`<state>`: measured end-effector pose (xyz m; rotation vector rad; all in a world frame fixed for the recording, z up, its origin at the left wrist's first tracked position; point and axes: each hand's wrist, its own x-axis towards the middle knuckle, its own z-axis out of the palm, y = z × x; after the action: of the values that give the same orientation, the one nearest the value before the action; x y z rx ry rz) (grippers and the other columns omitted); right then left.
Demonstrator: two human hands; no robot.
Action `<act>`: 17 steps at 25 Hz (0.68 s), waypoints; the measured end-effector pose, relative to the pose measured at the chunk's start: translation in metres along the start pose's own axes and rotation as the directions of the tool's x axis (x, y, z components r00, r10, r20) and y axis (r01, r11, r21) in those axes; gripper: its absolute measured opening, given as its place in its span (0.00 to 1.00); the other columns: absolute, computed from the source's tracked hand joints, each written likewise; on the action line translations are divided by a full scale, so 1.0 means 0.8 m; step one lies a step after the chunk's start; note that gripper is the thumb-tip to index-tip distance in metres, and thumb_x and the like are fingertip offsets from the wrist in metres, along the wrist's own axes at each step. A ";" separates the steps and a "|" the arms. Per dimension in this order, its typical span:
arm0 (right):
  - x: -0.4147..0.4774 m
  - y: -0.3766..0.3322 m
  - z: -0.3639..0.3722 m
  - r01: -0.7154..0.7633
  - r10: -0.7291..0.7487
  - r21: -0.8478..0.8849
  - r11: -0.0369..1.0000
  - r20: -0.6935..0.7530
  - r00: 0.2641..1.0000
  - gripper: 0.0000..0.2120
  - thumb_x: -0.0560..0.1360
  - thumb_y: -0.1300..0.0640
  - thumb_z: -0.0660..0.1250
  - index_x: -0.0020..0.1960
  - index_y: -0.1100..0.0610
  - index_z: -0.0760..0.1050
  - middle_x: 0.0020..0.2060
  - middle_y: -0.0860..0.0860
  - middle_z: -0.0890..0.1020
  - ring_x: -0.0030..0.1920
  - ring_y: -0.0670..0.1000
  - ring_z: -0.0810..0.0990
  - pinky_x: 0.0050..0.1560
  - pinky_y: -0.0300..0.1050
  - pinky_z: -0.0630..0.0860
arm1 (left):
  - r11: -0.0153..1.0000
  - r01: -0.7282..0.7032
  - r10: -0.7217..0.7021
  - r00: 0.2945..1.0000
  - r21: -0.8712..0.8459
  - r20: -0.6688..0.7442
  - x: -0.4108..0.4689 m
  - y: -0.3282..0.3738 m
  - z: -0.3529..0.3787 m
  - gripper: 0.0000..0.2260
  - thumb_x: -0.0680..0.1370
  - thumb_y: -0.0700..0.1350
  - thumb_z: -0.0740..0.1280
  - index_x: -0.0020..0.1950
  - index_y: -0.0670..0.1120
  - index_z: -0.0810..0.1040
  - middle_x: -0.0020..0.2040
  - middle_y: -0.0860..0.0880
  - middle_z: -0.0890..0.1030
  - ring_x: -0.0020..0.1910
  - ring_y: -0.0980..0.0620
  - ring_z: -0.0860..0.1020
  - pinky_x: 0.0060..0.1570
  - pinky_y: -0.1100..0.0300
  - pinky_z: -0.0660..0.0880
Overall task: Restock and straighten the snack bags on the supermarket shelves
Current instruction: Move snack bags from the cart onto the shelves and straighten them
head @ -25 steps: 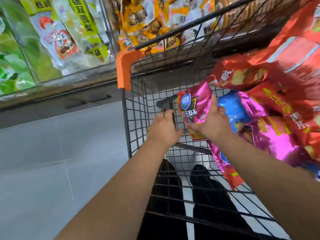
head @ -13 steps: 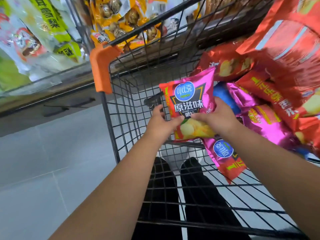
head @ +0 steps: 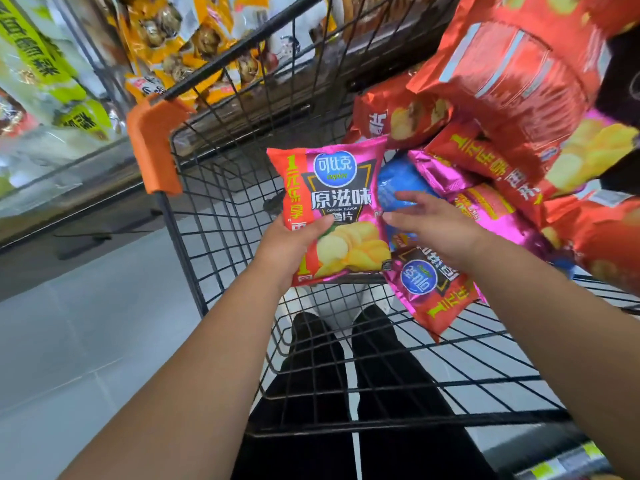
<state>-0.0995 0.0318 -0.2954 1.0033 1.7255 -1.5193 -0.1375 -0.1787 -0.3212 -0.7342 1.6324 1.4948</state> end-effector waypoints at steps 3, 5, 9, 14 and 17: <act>0.004 0.024 -0.020 -0.090 0.010 -0.652 0.752 -0.125 0.992 0.26 0.76 0.55 0.69 0.70 0.61 0.68 0.64 0.58 0.76 0.63 0.56 0.75 0.59 0.43 0.68 | 0.997 -0.026 0.030 0.998 0.071 -0.054 -0.003 -0.003 0.000 0.09 0.70 0.45 0.77 0.45 0.52 0.80 0.42 0.51 0.85 0.43 0.48 0.84 0.50 0.49 0.81; 0.007 0.044 -0.019 -0.133 0.068 -0.803 0.581 -0.115 0.991 0.31 0.73 0.52 0.71 0.71 0.60 0.64 0.67 0.62 0.71 0.66 0.60 0.71 0.61 0.47 0.69 | 0.993 -0.019 0.028 0.996 0.114 -0.084 -0.001 -0.008 0.001 0.09 0.70 0.45 0.78 0.46 0.52 0.80 0.44 0.50 0.85 0.45 0.47 0.84 0.52 0.48 0.81; 0.003 0.062 -0.001 -0.167 0.215 -0.958 0.232 -0.117 0.970 0.56 0.64 0.45 0.78 0.77 0.57 0.45 0.76 0.63 0.50 0.75 0.65 0.53 0.71 0.58 0.60 | 0.980 0.016 0.003 0.996 0.197 -0.094 0.003 -0.018 0.002 0.11 0.68 0.47 0.79 0.47 0.51 0.81 0.46 0.48 0.86 0.46 0.47 0.85 0.52 0.48 0.81; 0.004 0.059 -0.015 0.058 0.171 -0.993 -0.098 0.041 0.984 0.44 0.65 0.44 0.76 0.74 0.53 0.59 0.75 0.55 0.59 0.74 0.61 0.54 0.71 0.57 0.59 | 0.972 0.015 0.007 0.996 0.234 -0.092 0.005 -0.021 0.001 0.12 0.69 0.48 0.79 0.49 0.51 0.82 0.46 0.49 0.86 0.45 0.48 0.85 0.52 0.48 0.81; 0.013 0.053 -0.015 0.131 -0.024 -0.983 -0.125 0.135 0.991 0.16 0.74 0.49 0.66 0.60 0.51 0.75 0.59 0.52 0.77 0.65 0.55 0.70 0.67 0.51 0.62 | 0.970 0.017 0.009 0.994 0.241 -0.105 0.004 -0.018 0.003 0.10 0.69 0.48 0.78 0.47 0.52 0.81 0.46 0.49 0.85 0.46 0.47 0.84 0.53 0.49 0.81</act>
<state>-0.0686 0.0471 -0.3245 -0.0992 2.1308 0.1879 -0.1267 -0.1779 -0.3317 -0.6892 1.8519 1.2431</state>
